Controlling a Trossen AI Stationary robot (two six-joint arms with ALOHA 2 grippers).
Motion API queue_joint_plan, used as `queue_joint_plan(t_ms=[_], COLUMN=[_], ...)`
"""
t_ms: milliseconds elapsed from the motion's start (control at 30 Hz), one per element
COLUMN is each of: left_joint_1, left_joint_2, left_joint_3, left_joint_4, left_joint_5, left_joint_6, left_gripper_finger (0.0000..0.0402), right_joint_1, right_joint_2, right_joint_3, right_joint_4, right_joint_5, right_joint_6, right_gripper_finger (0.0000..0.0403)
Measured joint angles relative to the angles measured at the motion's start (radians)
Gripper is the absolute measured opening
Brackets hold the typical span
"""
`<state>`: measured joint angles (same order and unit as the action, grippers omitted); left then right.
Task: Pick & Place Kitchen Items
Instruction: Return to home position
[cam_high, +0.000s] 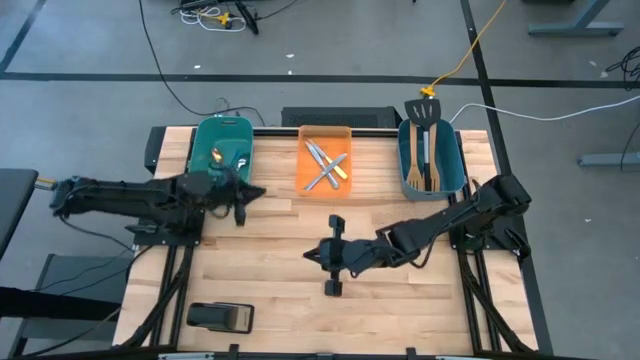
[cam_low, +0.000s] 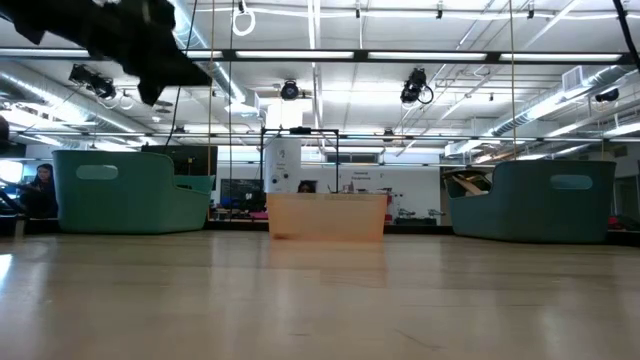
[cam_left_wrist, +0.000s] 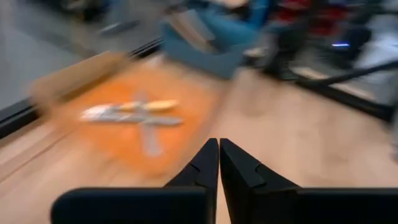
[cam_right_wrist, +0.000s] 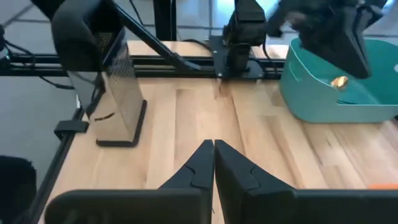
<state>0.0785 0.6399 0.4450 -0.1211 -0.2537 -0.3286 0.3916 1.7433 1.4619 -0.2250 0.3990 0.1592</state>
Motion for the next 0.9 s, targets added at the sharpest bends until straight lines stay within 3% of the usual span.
queue_joint_plan(t_ms=[100,400,633,900], left_joint_1=[-0.147,-0.538,-0.683,-0.7], left_joint_2=[0.002,0.001,0.001,-0.001], left_joint_3=[0.0,0.0,-0.049,-0.264], left_joint_4=[0.063,0.07,0.12,0.462], left_joint_5=[-0.051,-0.351,-0.355,-0.292], left_joint_6=[0.052,0.188,0.293,0.345], left_gripper_finger=[0.0007,0.0016,0.0007,0.0021], right_joint_1=[0.017,0.053,0.062,0.062], right_joint_2=[-0.007,-0.136,-0.255,-0.341], right_joint_3=[-0.067,-0.299,-0.542,-0.787], right_joint_4=[0.121,0.428,0.743,1.061], right_joint_5=[0.034,0.099,0.132,0.148], right_joint_6=[0.01,-0.004,-0.055,-0.108], right_gripper_finger=[0.0021,0.0021,0.0021,0.0021])
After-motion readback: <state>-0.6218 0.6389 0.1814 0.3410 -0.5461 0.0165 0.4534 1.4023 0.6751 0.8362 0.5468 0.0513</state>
